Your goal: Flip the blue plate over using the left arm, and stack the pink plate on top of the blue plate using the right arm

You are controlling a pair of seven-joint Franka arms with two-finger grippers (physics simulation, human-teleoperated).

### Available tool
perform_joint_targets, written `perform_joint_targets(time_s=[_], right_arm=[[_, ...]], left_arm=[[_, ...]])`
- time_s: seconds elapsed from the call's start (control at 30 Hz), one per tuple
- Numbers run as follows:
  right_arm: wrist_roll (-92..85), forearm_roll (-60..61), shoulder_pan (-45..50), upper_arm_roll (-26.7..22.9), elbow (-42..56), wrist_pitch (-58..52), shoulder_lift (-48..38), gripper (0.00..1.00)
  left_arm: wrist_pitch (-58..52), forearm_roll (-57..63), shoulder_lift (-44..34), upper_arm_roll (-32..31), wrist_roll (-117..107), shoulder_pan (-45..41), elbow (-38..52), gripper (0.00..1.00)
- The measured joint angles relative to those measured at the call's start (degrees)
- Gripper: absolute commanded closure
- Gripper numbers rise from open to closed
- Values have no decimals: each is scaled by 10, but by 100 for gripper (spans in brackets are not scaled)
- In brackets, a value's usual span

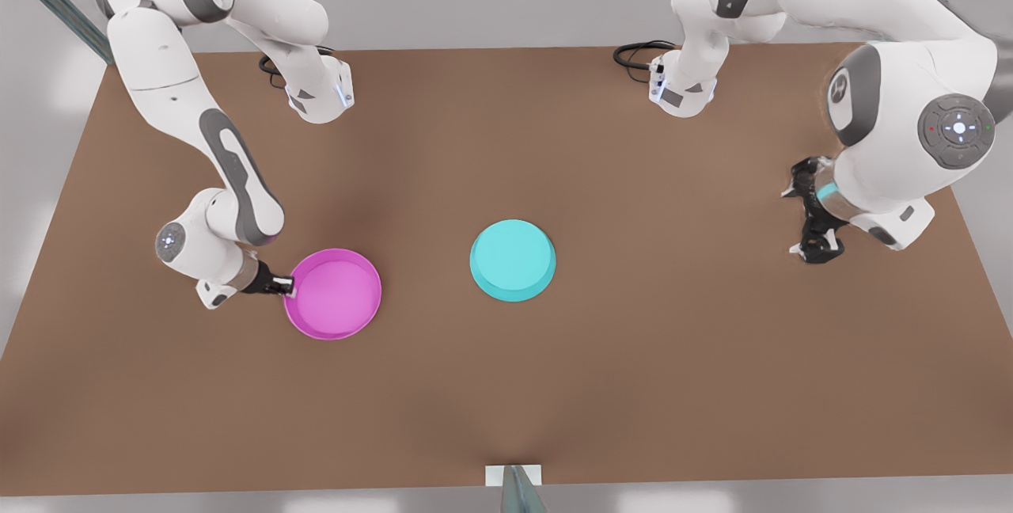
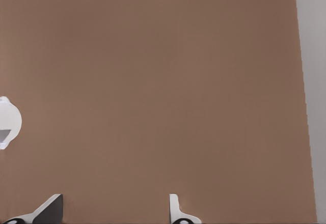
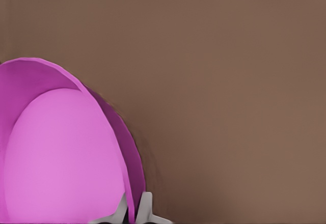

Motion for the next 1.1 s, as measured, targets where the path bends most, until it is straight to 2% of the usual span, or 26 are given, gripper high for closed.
perform_joint_targets(time_s=[0.03, 0.07, 0.13, 0.3, 0.37, 0.63, 1.1], right_arm=[[-1, 4, 0, 12, 1, -1, -3, 79], [-1, 11, 0, 25, 1, -2, -5, 79], [-3, 27, 0, 52, 4, -4, -9, 79], [-3, 75, 14, 125, 33, -5, -4, 79], [3, 87, 49, 136, 47, 1, 2, 79], [57, 101, 188, 137, 48, 78, 51, 79], [138, 101, 242, 135, 54, 150, 62, 79]], left_arm=[[13, 35, -55, -137, 48, 109, -85, 0], [30, 57, -95, -208, 94, 160, -146, 0], [56, 99, -117, -260, 176, 180, -185, 0], [83, 111, -121, -276, 333, 190, -194, 0], [87, 105, -121, -276, 384, 189, -194, 0], [96, 100, -119, -272, 540, 191, -196, 0], [90, 98, -123, -275, 689, 189, -200, 0]])
